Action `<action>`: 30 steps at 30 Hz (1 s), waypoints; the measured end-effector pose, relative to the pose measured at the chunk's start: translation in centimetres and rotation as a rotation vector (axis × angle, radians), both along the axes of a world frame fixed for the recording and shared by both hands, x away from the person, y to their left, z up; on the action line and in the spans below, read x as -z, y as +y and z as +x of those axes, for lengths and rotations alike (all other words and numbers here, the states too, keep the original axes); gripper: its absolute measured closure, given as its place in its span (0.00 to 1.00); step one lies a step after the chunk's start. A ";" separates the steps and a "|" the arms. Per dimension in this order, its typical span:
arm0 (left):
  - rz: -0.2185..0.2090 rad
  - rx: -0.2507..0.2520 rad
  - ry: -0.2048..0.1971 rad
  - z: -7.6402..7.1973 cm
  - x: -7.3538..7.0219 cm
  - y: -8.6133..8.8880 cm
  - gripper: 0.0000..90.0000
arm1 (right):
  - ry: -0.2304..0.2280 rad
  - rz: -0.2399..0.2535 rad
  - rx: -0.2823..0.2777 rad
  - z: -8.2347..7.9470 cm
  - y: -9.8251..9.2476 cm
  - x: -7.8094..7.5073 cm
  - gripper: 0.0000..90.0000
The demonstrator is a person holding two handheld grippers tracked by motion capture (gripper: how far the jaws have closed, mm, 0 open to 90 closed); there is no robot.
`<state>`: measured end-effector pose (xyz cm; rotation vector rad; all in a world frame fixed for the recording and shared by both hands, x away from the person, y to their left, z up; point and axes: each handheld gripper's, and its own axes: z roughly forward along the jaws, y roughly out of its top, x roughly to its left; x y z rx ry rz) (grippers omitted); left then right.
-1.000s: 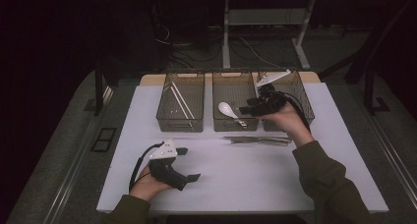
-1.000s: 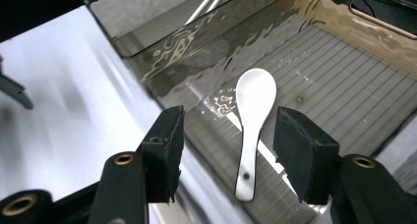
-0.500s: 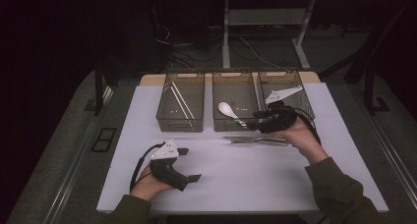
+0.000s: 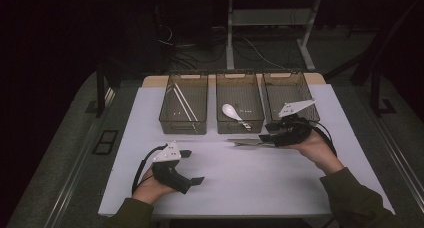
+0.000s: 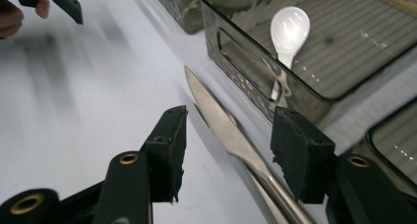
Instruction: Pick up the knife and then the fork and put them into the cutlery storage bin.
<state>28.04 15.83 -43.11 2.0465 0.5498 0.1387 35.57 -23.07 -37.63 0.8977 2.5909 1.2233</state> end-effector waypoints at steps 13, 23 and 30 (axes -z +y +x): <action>0.010 -0.005 0.001 0.0 0.0 -0.1 0.00 | 0.022 -0.100 0.007 0.7 -1.5 2.3 0.73; 0.006 -0.003 0.001 0.0 0.0 -0.1 0.00 | 0.041 -0.177 0.094 1.9 -3.5 3.7 0.99; 0.005 -0.004 0.003 0.1 0.0 -0.1 0.00 | 0.039 -0.237 0.131 2.6 -4.5 4.9 0.99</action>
